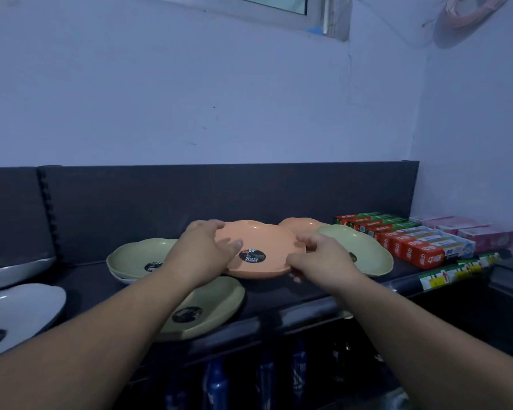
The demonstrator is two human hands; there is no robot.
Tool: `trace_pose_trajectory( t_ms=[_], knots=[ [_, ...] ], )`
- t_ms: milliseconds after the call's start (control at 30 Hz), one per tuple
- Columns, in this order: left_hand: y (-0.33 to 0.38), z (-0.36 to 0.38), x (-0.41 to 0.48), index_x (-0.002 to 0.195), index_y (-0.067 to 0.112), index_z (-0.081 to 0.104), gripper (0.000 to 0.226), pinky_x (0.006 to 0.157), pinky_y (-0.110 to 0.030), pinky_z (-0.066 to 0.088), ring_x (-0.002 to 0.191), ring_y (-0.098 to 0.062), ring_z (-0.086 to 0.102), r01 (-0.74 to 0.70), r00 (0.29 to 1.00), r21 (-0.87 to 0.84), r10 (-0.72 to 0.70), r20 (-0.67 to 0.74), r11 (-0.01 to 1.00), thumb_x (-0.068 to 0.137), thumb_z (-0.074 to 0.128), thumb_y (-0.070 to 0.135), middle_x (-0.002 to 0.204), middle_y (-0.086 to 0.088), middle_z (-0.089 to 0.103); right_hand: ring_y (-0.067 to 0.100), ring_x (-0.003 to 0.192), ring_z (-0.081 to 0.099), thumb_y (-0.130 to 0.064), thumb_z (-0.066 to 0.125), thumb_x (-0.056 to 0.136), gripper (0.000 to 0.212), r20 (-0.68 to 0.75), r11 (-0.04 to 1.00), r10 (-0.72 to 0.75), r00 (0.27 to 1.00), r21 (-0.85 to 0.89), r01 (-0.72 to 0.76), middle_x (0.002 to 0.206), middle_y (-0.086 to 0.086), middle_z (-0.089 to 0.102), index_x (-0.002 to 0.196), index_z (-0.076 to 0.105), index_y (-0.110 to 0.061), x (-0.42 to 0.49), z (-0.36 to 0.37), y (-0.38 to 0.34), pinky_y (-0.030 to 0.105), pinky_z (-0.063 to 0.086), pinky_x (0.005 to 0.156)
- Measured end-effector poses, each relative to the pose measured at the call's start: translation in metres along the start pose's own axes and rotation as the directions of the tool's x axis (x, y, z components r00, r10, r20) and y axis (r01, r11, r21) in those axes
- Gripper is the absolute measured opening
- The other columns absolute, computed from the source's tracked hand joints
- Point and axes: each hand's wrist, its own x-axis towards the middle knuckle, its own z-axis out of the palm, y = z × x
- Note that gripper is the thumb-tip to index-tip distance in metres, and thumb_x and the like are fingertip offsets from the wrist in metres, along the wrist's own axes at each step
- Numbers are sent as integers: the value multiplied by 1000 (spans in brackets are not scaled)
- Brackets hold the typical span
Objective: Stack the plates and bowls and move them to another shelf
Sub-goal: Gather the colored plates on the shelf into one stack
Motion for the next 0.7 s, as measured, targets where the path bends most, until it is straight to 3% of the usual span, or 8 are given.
trace_pose_trajectory(
  t_ms=[167,300,367,500,700],
  knots=[
    [-32,-17,-35,141,26,40,69,106,-30,33,129,-16,44,65,997,45,-66,31,997,82,55,60,146,4,36,20,55,64,-1,61,77,63,150,998,-30,988,51,23,113,12,61,138,50,-14,-4,32,-15,29,56,55],
    [-47,-15,-58,141,32,35,77,112,-39,31,137,-21,33,106,993,86,-109,34,991,77,51,69,152,7,25,18,53,64,-8,64,73,67,187,995,-69,980,-57,80,120,3,61,137,51,-23,-12,54,-17,31,58,57],
    [-51,-13,-65,142,33,33,77,112,-40,30,138,-22,31,125,991,112,-129,30,986,76,49,71,154,8,21,18,64,67,-13,65,73,66,199,985,-86,976,-127,113,123,-4,60,137,52,-25,-15,60,-18,29,58,63],
    [-54,-9,-77,144,34,29,77,114,-41,27,139,-26,28,174,981,148,-184,56,974,79,45,71,157,6,13,13,109,58,-24,69,76,67,209,941,-112,971,-293,172,133,-7,58,140,50,-27,-19,63,-18,21,40,80],
    [-60,-5,-84,148,31,25,80,114,-41,26,139,-30,26,207,974,140,-218,67,968,81,42,71,158,4,10,16,121,53,-36,70,78,71,247,926,-108,963,-327,187,139,-6,53,144,43,-30,-23,74,-13,24,41,92]
  ],
)
